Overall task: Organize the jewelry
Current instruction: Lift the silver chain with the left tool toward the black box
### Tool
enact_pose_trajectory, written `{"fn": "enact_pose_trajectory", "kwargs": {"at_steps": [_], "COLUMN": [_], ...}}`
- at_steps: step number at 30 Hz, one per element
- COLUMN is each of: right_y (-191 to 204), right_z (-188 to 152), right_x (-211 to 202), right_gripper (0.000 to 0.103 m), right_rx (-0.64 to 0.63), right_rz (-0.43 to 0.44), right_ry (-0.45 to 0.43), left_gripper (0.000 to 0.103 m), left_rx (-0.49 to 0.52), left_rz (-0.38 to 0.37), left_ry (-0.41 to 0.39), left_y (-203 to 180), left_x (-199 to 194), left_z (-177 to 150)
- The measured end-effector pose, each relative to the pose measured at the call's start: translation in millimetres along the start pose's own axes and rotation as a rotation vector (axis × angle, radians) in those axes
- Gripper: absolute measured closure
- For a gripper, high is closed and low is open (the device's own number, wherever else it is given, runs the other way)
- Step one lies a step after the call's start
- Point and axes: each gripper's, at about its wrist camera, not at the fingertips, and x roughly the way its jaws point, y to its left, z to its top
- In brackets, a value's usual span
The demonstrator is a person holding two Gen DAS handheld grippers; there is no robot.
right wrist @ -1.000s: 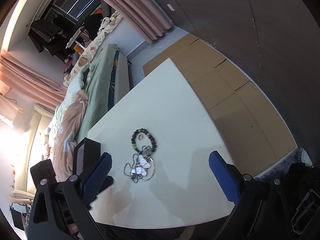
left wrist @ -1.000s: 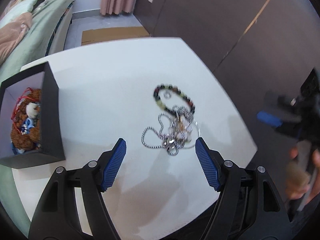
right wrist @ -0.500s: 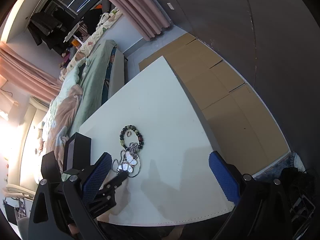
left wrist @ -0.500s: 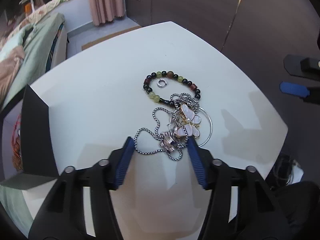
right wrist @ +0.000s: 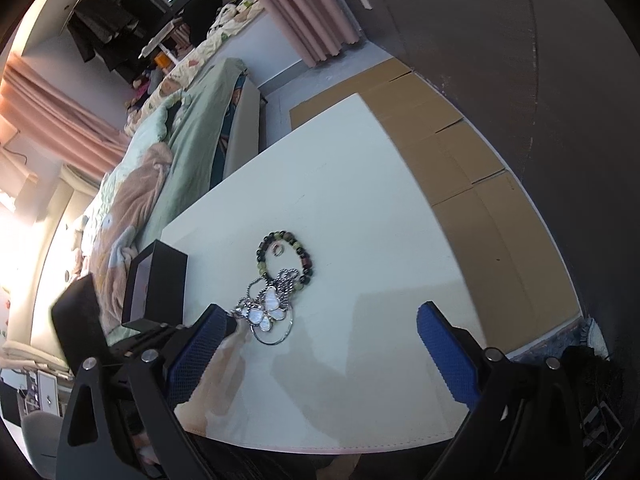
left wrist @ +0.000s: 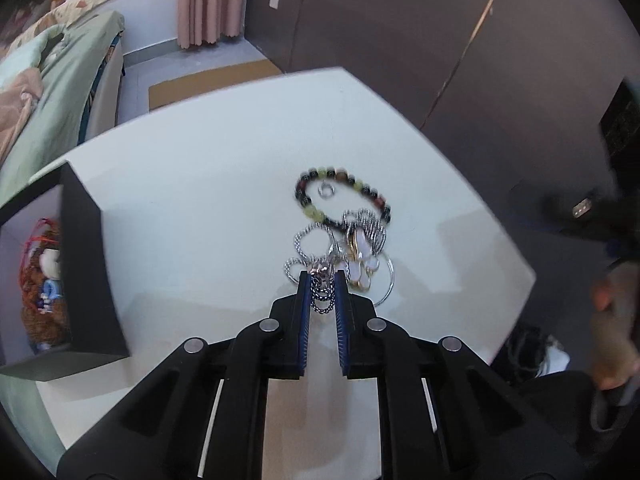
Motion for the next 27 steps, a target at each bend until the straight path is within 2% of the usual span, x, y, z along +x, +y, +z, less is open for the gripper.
{"fn": "enact_pose_trajectory", "kwargs": {"at_steps": [5,10,20,22,23,27], "right_y": [9.9,16.9,19.5,21.2,21.8,25.1], "right_z": [-0.7,-2.1,0.7,0.5,0.1,-0.5], "right_x": [9.8,16.0,18.2,18.6,18.6,20.3], "right_gripper": [0.031,0.042,0.047,0.047,0.048,0.05], "right_rx": [-0.017,-0.024,0.008,0.012,0.012,0.008], "right_rz": [0.012,0.011,0.02,0.026,0.027,0.03], "right_ry": [0.035,0.053,0.044,0.039,0.037,0.043], "left_gripper": [0.091,0.091,0.092,0.093,0.1,0.099], "left_rx": [-0.045,-0.063,-0.034,-0.03,-0.029,-0.021], "left_rz": [-0.031,-0.062,-0.075,-0.075,-0.076,-0.077], "left_ry": [-0.062,-0.128,-0.282,-0.305,-0.316,-0.363], "left_y": [11.3,14.8,7.1,6.0,6.0,3.7], "left_x": [-28.2,-58.1,-131.0,-142.5,-148.1,-174.2], "left_z": [11.5,26.4,55.3,59.2,60.9,68.8]}}
